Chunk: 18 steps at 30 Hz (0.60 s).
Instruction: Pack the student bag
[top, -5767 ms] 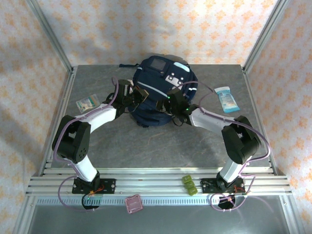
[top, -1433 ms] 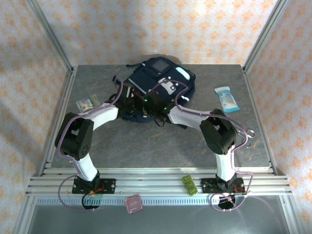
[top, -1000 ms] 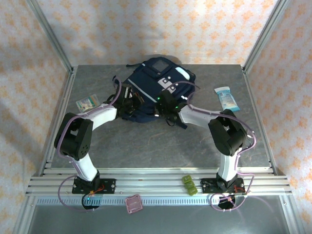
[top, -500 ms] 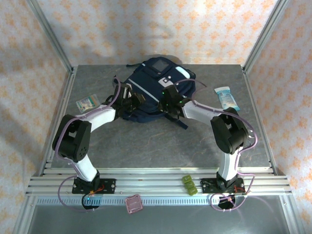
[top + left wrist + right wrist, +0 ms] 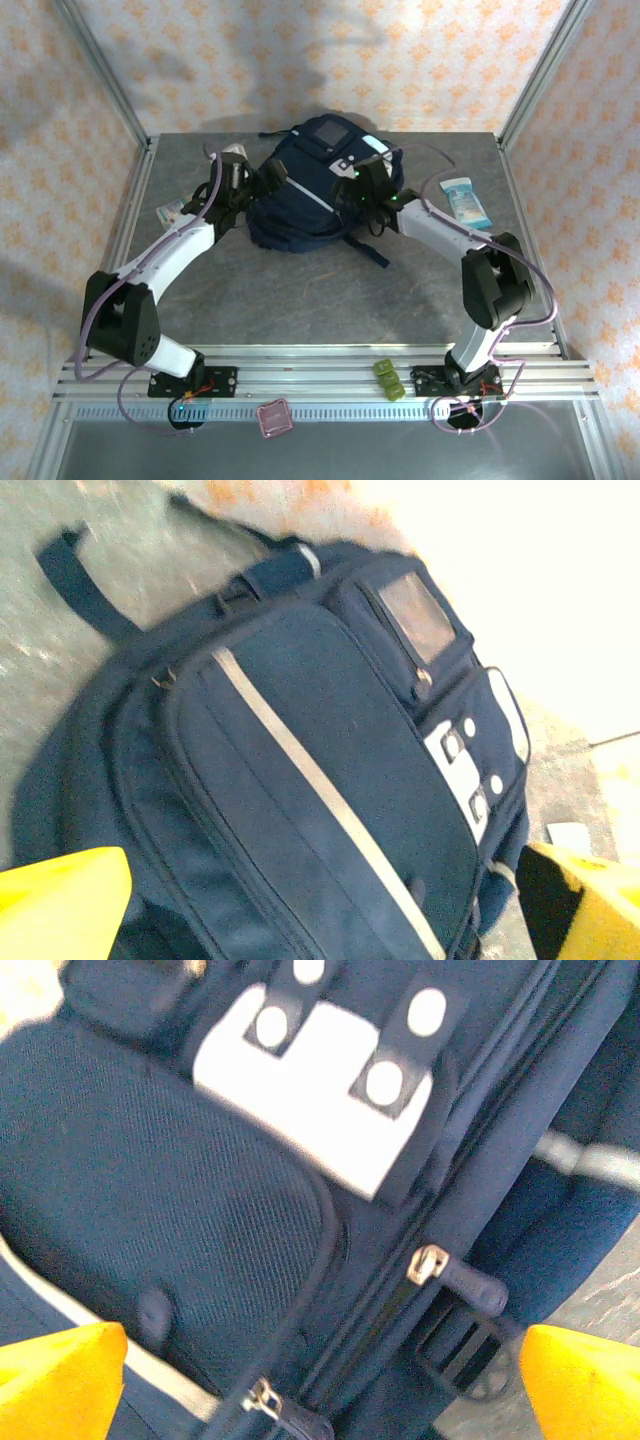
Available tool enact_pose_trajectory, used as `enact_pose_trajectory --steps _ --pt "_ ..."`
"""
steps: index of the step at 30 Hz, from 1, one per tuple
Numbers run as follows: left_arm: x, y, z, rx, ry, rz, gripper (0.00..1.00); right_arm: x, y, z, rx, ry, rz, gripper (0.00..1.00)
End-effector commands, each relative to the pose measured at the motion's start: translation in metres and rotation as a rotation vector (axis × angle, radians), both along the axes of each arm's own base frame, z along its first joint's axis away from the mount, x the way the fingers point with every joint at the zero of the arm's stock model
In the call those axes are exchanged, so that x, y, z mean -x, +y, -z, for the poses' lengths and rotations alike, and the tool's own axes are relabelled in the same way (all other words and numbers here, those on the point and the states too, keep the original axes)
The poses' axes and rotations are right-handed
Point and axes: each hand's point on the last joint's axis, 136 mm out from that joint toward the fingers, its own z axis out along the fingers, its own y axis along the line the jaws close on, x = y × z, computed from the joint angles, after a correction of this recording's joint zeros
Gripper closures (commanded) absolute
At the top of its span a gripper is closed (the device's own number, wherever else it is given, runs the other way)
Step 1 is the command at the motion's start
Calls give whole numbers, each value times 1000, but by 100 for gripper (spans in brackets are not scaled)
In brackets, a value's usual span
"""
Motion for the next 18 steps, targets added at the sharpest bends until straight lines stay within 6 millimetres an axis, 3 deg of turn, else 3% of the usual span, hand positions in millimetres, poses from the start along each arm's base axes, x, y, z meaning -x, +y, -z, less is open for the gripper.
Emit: enact_pose_trajectory --steps 1,6,10,13,18 --pt "9 38 -30 -167 -70 -117 1 -19 -37 -51 41 -141 125 0" --pt "28 77 -51 -286 -155 -248 1 -16 -97 -65 98 -188 296 0" --pt "52 107 -51 -365 -216 -368 1 6 -144 -76 166 -327 425 0" --pt "65 125 -40 -412 -218 -413 1 33 -177 -78 233 -434 535 0" --pt "85 151 -1 -541 -200 -497 1 80 -232 -58 391 -518 758 0"
